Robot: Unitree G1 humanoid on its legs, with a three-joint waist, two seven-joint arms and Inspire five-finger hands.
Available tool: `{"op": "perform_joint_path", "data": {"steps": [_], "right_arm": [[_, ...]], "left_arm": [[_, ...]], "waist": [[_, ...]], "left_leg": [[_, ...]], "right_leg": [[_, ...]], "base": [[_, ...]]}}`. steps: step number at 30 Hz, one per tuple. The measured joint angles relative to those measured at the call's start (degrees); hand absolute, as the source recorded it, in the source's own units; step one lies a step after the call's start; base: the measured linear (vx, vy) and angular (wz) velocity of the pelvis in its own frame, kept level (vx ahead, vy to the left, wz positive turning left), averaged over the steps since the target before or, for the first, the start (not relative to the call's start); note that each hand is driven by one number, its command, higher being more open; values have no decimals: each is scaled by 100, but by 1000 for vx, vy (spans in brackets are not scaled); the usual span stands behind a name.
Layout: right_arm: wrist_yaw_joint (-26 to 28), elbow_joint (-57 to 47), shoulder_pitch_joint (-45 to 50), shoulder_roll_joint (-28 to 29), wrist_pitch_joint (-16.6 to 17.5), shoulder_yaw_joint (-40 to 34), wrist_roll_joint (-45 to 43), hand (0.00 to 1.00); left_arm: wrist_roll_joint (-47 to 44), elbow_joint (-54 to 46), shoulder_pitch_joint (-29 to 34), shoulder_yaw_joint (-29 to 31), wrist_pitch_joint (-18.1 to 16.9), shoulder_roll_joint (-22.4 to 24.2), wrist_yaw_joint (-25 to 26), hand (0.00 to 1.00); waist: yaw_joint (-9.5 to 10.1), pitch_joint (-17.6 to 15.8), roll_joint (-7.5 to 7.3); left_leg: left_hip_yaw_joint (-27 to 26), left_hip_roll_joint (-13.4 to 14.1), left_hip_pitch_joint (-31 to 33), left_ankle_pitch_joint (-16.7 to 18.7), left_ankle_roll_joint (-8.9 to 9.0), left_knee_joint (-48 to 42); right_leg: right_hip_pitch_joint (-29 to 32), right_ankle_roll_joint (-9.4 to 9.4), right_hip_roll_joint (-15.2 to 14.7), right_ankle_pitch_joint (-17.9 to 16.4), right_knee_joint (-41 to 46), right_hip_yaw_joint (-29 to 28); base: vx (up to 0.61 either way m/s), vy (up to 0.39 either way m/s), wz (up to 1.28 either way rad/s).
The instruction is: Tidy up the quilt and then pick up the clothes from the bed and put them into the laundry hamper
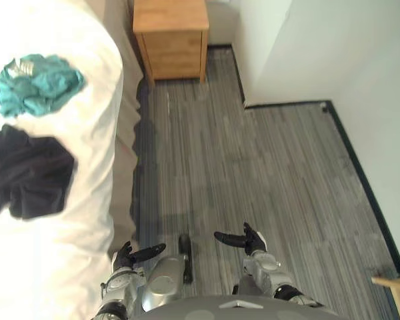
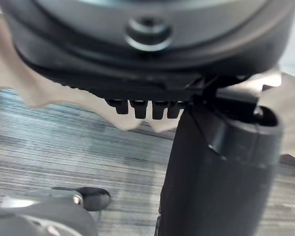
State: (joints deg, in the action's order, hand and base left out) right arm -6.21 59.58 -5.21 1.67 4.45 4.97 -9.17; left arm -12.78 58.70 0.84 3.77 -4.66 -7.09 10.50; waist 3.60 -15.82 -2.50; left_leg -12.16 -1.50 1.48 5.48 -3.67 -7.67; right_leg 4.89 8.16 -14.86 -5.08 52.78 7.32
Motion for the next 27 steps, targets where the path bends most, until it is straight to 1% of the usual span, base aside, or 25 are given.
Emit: {"op": "perform_joint_path", "data": {"steps": [1,2,3,4,5,6,8,9,10,11,12,13,14,15,16,17,18,19,20,21,22,23,24,25,27], "right_arm": [[25,-146,11,0,7,-1,82,100],[54,-211,-44,-1,22,-8,154,100],[63,-206,-141,6,32,-47,187,100],[61,-209,-196,5,34,-58,194,100],[61,-214,-258,6,44,-89,195,100],[59,-246,-250,8,63,-105,195,100],[53,-331,-224,6,81,-109,192,100],[48,-380,-196,-12,125,-126,193,100],[49,-424,-170,-28,143,-126,195,100],[48,-436,-167,-37,150,-163,215,100],[52,-388,-233,-74,147,-266,392,100],[55,-376,-296,-124,145,-385,638,100],[55,-368,-315,-142,143,-475,848,100],[53,-339,-317,-161,139,-567,1136,100],[50,-245,-311,-205,100,-624,1372,100],[52,-193,-311,-233,74,-659,1479,100],[44,-127,-312,-332,-39,-651,1567,100],[48,-63,-313,-418,-115,-621,1556,100],[39,-42,-311,-456,-145,-558,1553,100],[-21,57,-328,-577,-202,-304,1547,100],[-33,118,-333,-618,-228,-245,1548,100],[-66,175,-389,-641,-279,-229,1544,100],[-132,305,-395,-639,-295,-229,1542,100],[-171,353,-390,-639,-301,-240,1545,100],[-226,364,-370,-633,-338,-338,1541,100]], "left_arm": [[3,-13,15,-127,-18,5,-9,100],[4,-14,-39,-166,-11,27,-23,100],[2,-17,-99,-196,-2,77,-28,100],[1,-21,-112,-228,-6,115,-26,100],[1,-29,-135,-257,-4,206,-27,100],[9,-40,-150,-313,-2,278,-17,100],[16,-73,-212,-353,4,313,-52,100],[16,-71,-252,-346,4,364,-63,100],[16,-70,-269,-348,4,393,-61,100],[32,-56,-268,-348,4,425,-62,100],[105,30,-307,-342,7,443,-77,100],[223,41,-361,-346,4,504,-79,100],[277,44,-381,-354,-3,549,-95,100],[441,93,-369,-358,-22,628,-120,100],[492,153,-368,-359,-21,714,-147,100],[555,175,-362,-355,-9,756,-152,100],[648,158,-362,-344,10,808,-186,100],[654,114,-379,-316,0,829,-194,100],[653,64,-386,-285,-6,832,-194,100],[597,19,-371,-263,-18,831,-177,100],[589,12,-367,-256,-23,832,-171,100],[556,-33,-345,-196,-49,827,-149,100],[524,-166,-319,-138,-96,814,-122,100],[459,-220,-304,-113,-144,823,-111,100],[322,-368,-285,-41,-192,828,-108,100]], "waist": [[-81,37,35],[-113,36,19],[-175,-15,110],[-213,-33,141],[-245,-63,177],[-257,-99,244],[-355,-96,233],[-387,-77,179],[-396,-69,142],[-421,-58,30],[-418,-146,133],[-434,-182,305],[-477,-171,365],[-532,-150,441],[-528,-88,542],[-524,-65,578],[-503,-33,657],[-455,-50,715],[-427,-66,755],[-344,-86,891],[-336,-105,898],[-328,-80,971],[-294,-135,892],[-269,-136,891],[-177,-154,838]], "left_leg": [[72,10,-236,125,-20,46],[132,39,-428,158,-10,150],[220,148,-617,162,-7,266],[289,233,-698,167,-6,297],[371,394,-849,177,10,307],[466,532,-985,194,39,307],[537,653,-1140,312,216,308],[574,639,-1233,497,295,308],[603,624,-1297,614,370,308],[699,619,-1521,891,536,311],[797,776,-1839,1187,734,307],[859,946,-1894,1265,846,219],[893,1028,-1879,1254,831,123],[996,1110,-1876,1162,795,-85],[997,1279,-1812,1012,791,-452],[1084,1345,-1729,916,830,-710],[1224,1443,-1418,690,867,-1424],[1349,1478,-1003,249,953,-2366],[1389,1506,-779,-118,1132,-2855],[1369,1663,-309,-682,1430,-3988],[1301,1752,-78,-452,1432,-4465],[1112,1844,232,-77,1366,-4925],[791,1888,518,344,1289,-5090],[635,1905,626,524,1226,-5019],[-23,1748,904,900,1075,-3803]], "right_leg": [[321,-313,-222,-208,341,510],[495,-502,-305,-349,286,871],[664,-597,-238,-521,-159,1301],[703,-649,-120,-587,-544,1478],[773,-700,197,-616,-1451,1661],[836,-629,554,-524,-2545,1623],[945,-430,865,21,-4328,1596],[1234,-246,805,392,-4965,1551],[1420,-202,741,458,-5089,1478],[1602,-206,647,474,-5201,1268],[1583,-311,663,1169,-4948,1026],[1620,-343,751,1320,-4543,988],[1662,-366,793,1303,-4270,952],[1649,-683,856,1074,-3832,951],[1547,-826,930,802,-3619,1099],[1467,-849,977,700,-3590,1168],[1282,-874,1076,550,-3633,1277],[1078,-885,1135,452,-3710,1313],[947,-915,1180,404,-3783,1304],[470,-933,1338,377,-4217,1232],[315,-956,1381,364,-4332,1227],[87,-994,1410,330,-4453,1225],[-230,-966,1401,245,-4608,1191],[-385,-966,1386,247,-4674,1191],[-865,-802,1182,164,-4816,1314]], "base": [[538,57,28],[639,15,35],[509,-43,32],[475,-97,38],[465,-156,37],[556,-230,44],[463,-249,51],[369,-234,44],[478,-321,45],[659,-475,48],[669,-497,65],[558,-454,63],[383,-384,66],[477,-492,59],[485,-474,49],[489,-423,36],[475,-344,22],[454,-306,11],[522,-198,-18],[424,-97,-23],[499,-84,-20],[406,-61,-2],[405,-56,1],[395,-14,0],[360,52,15]]}}
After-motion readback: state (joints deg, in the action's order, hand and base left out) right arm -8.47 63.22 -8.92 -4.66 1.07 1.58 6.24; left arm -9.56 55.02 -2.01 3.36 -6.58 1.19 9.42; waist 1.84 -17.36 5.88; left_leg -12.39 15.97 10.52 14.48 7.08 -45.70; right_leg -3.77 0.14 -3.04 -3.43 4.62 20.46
